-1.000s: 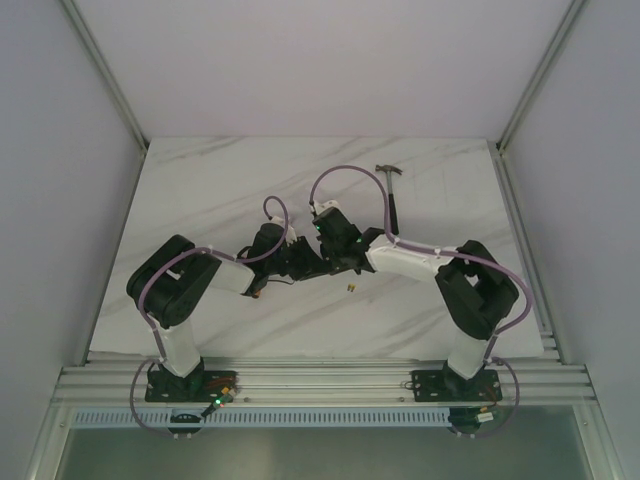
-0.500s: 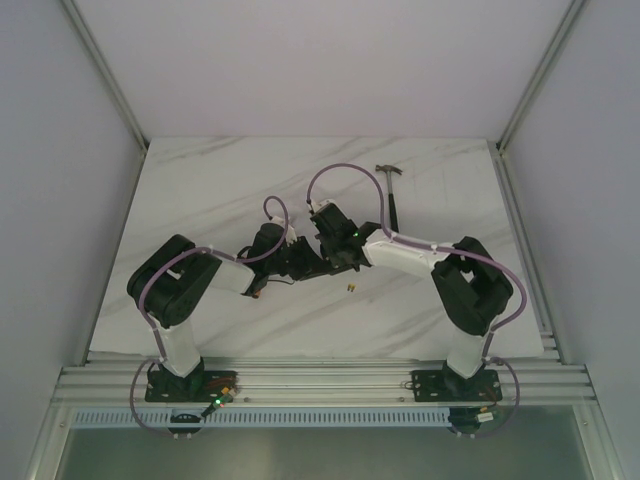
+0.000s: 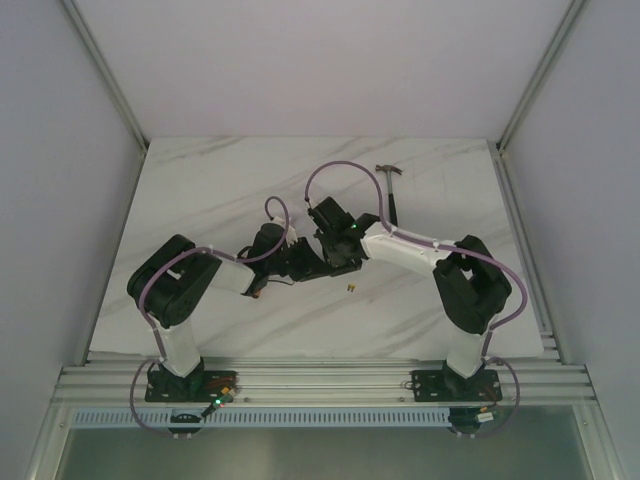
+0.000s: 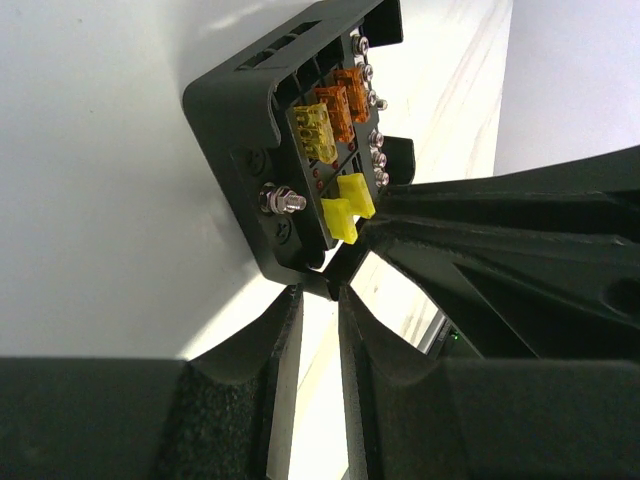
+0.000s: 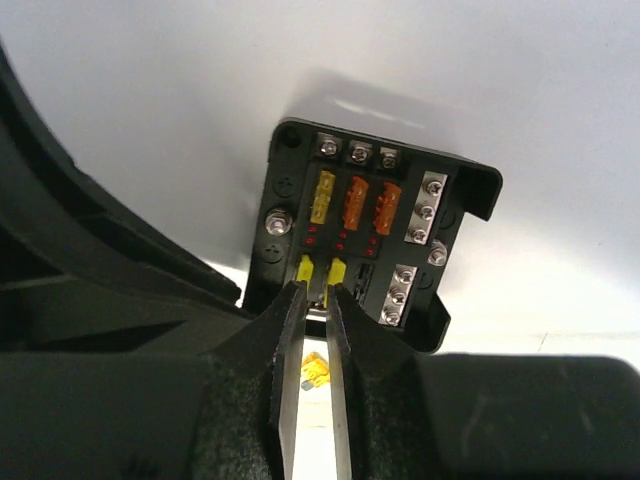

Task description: Snap on the fuse box

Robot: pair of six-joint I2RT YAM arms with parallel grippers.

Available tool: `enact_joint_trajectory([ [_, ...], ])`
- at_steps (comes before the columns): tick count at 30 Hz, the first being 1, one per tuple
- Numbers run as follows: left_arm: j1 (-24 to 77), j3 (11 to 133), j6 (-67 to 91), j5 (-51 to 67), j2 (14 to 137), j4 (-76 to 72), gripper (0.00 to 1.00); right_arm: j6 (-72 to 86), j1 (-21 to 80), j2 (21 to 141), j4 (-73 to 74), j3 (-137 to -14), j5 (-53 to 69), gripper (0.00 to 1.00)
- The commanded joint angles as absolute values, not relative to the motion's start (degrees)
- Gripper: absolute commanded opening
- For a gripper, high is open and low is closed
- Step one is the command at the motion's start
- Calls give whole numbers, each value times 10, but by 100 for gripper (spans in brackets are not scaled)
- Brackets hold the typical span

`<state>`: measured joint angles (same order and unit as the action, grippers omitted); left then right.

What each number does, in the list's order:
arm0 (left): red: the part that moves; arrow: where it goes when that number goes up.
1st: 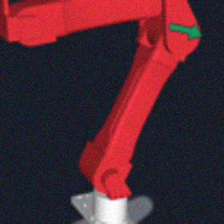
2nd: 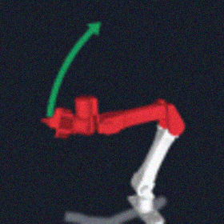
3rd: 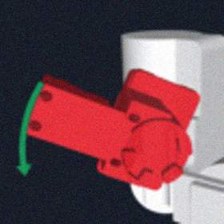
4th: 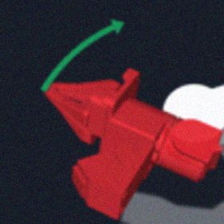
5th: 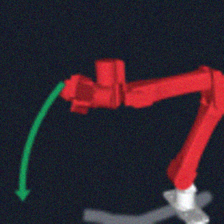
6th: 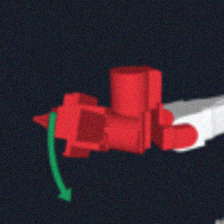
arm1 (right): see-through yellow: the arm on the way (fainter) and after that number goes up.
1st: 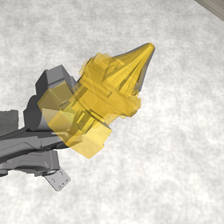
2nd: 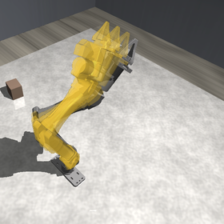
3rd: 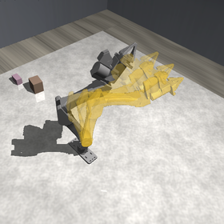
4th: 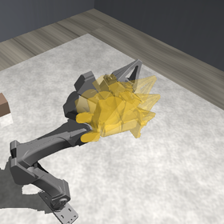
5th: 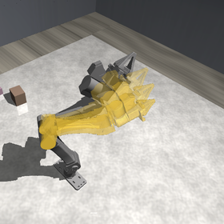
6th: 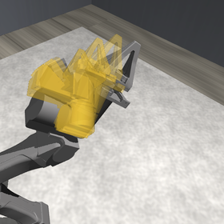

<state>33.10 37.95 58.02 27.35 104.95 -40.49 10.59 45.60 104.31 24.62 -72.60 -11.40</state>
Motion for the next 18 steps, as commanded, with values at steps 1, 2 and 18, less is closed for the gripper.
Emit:
enact_joint_trajectory([
  [1,329,383,568,257,1064,-377,29,121,456,1036,274,-764,-91,22],
  [2,329,384,568,257,1063,-376,29,123,453,1035,276,-766,-90,23],
  [18,329,384,570,258,1067,-377,30,143,426,1065,296,-779,-73,23],
])
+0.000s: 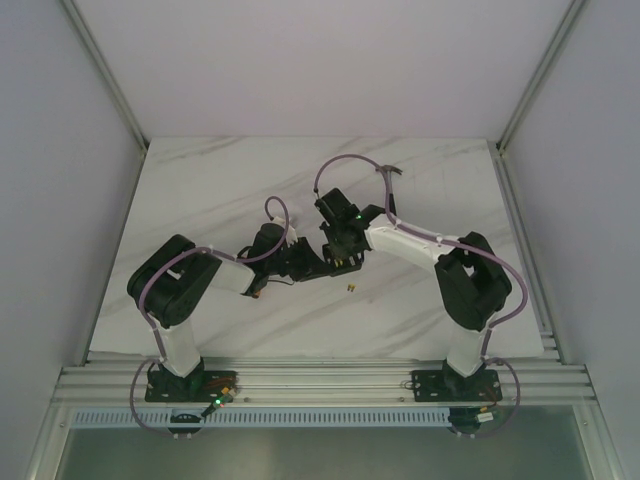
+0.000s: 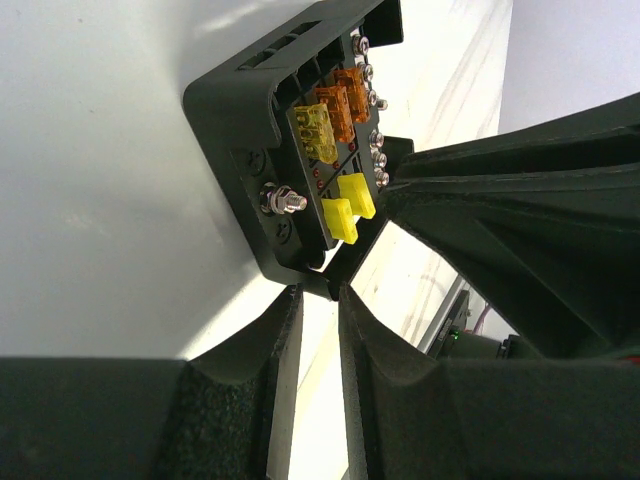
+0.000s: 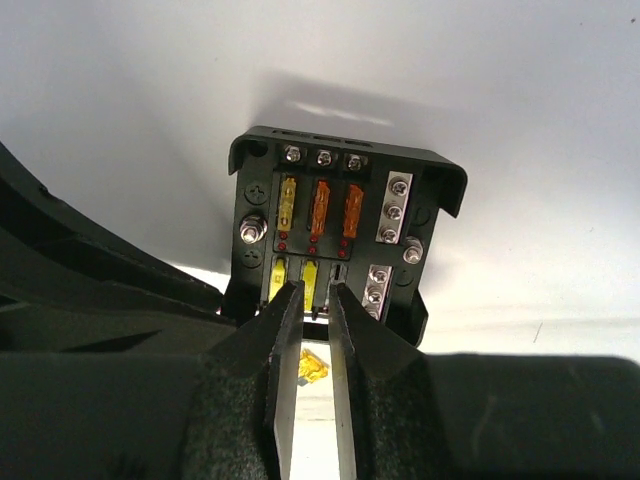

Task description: Snap on the fuse box

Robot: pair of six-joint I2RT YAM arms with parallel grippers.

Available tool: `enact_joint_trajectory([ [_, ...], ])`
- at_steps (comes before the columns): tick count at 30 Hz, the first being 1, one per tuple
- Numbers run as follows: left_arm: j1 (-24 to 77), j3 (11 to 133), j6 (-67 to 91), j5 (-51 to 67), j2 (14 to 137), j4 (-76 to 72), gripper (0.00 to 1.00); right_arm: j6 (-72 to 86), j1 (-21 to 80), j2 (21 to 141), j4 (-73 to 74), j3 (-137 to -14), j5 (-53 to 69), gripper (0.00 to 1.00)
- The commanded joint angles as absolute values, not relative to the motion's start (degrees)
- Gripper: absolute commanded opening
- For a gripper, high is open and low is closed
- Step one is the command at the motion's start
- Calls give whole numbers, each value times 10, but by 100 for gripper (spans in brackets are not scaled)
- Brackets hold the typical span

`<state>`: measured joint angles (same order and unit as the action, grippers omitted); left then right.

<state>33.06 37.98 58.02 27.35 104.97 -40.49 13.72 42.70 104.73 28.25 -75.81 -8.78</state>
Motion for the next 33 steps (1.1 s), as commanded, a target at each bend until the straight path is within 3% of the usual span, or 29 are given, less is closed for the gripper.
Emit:
enact_joint_trajectory([
  [1,329,385,569,258,1068,-378,30,143,425,1067,295,-780,-71,23],
  [9,329,385,570,258,1068,-378,30,143,425,1075,305,-780,-63,18],
  [18,329,385,570,256,1066,-376,29,134,424,1087,338,-775,-35,0],
  [33,329,383,572,251,1068,-374,29,120,425,1155,383,-673,-70,0],
])
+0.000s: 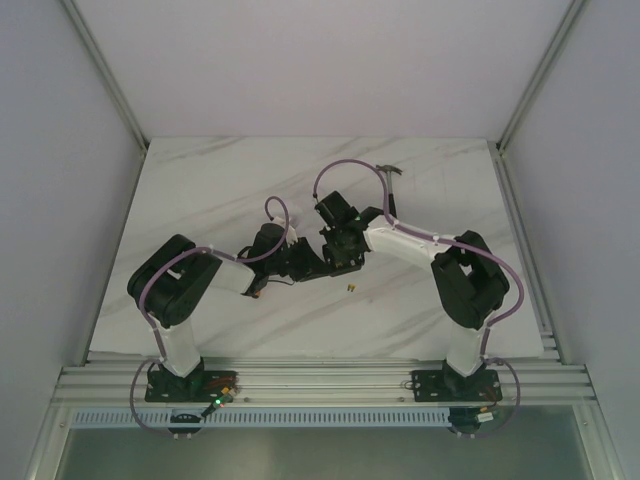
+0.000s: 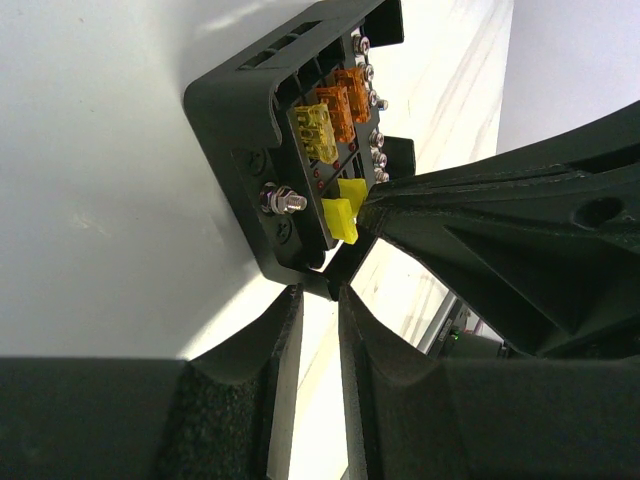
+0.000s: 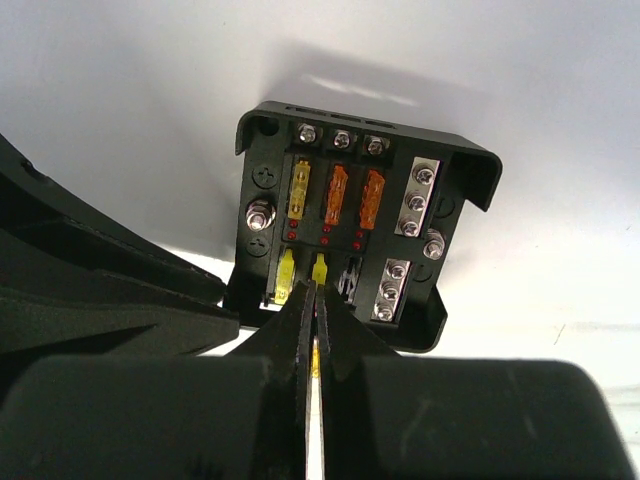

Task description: Snap on the fuse box

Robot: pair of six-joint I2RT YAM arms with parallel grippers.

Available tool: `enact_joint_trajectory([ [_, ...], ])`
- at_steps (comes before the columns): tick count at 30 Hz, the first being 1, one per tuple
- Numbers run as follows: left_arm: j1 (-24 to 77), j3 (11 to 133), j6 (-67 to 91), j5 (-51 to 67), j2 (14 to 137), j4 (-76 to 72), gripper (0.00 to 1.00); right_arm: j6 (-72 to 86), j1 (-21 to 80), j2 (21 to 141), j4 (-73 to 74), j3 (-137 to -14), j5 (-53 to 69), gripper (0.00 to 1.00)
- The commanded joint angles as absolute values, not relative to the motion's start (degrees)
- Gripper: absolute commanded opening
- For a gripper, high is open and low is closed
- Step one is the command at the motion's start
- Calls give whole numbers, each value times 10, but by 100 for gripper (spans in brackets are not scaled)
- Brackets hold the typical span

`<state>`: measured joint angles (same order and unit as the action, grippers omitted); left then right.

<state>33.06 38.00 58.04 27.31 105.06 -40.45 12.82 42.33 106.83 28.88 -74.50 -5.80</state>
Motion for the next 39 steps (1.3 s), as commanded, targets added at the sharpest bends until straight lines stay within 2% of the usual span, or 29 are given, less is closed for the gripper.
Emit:
enact_joint_trajectory([
  [1,329,383,572,251,1066,-373,29,119,424,1162,383,-670,-75,0],
  [12,329,381,571,243,1061,-366,29,97,432,1252,380,-722,-52,0],
  [22,328,361,565,215,1024,-346,30,104,462,1164,345,-794,-33,0],
  [24,328,357,565,208,1014,-342,31,108,462,1150,342,-810,-44,2],
  [30,328,342,563,192,972,-330,35,130,462,1075,323,-813,-79,19],
  [33,328,332,557,176,942,-315,40,152,462,1016,308,-780,-99,30],
  [39,328,309,536,137,878,-276,51,205,462,920,298,-682,-143,42],
])
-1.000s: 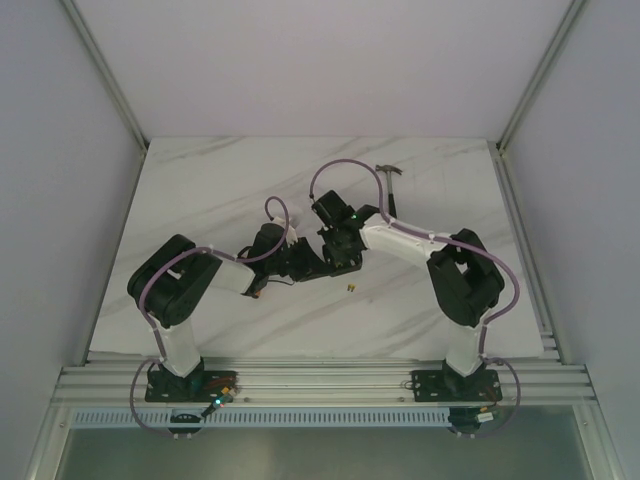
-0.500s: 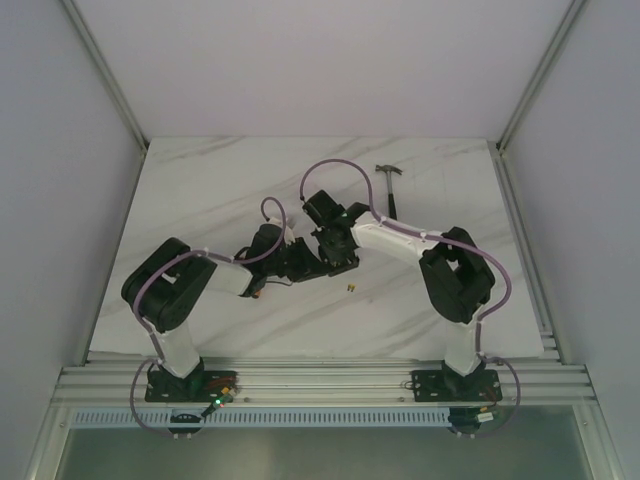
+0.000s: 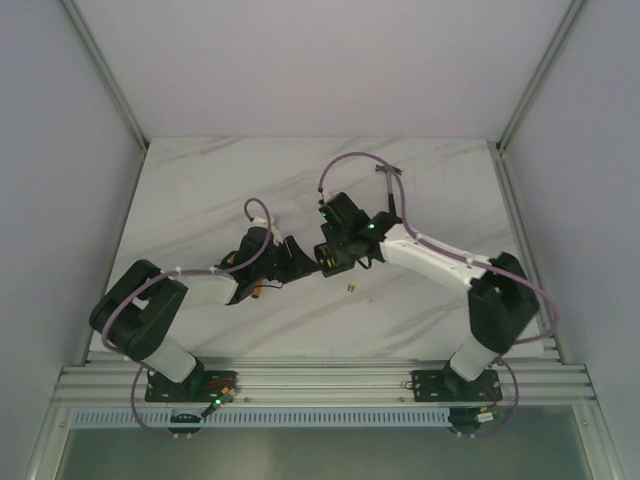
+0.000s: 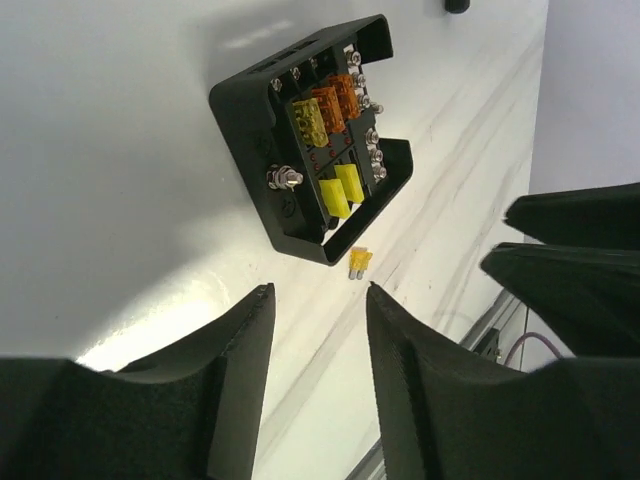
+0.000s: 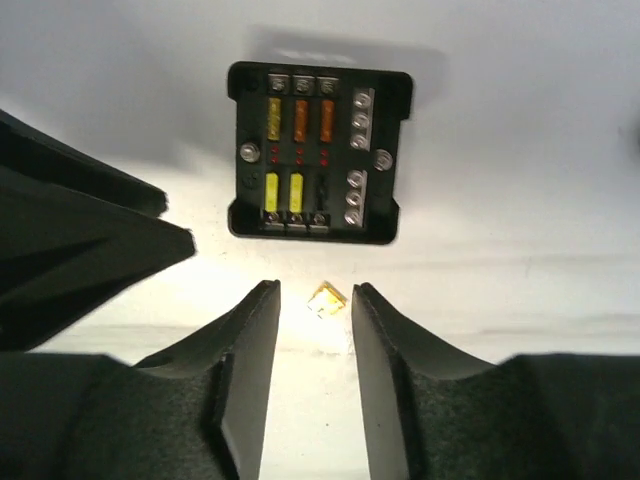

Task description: Snap on the fuse box

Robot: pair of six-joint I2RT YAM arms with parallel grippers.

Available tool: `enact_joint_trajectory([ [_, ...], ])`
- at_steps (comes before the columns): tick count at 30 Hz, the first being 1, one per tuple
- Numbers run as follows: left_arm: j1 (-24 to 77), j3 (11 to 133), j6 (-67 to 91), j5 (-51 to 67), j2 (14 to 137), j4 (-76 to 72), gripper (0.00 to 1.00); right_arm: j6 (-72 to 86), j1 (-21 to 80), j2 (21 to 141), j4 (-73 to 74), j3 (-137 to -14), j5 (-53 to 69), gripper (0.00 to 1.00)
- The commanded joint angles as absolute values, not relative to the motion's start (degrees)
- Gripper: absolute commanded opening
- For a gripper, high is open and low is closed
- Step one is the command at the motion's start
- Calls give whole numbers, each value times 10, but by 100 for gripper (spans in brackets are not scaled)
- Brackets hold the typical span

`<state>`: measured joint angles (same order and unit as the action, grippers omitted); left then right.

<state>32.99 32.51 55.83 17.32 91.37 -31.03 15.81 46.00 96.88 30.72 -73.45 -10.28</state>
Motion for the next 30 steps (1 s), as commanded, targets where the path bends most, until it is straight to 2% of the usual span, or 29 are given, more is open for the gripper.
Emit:
enact_joint_trajectory([
  [1,328,307,534,132,869,-270,54,212,462,910,295,-664,-149,44],
  [8,328,288,519,104,799,-236,68,260,462,862,240,-566,-167,47],
  [16,328,278,513,76,749,-205,89,276,468,893,174,-544,-180,50],
  [30,328,276,513,63,742,-194,99,269,484,961,188,-553,-190,51],
])
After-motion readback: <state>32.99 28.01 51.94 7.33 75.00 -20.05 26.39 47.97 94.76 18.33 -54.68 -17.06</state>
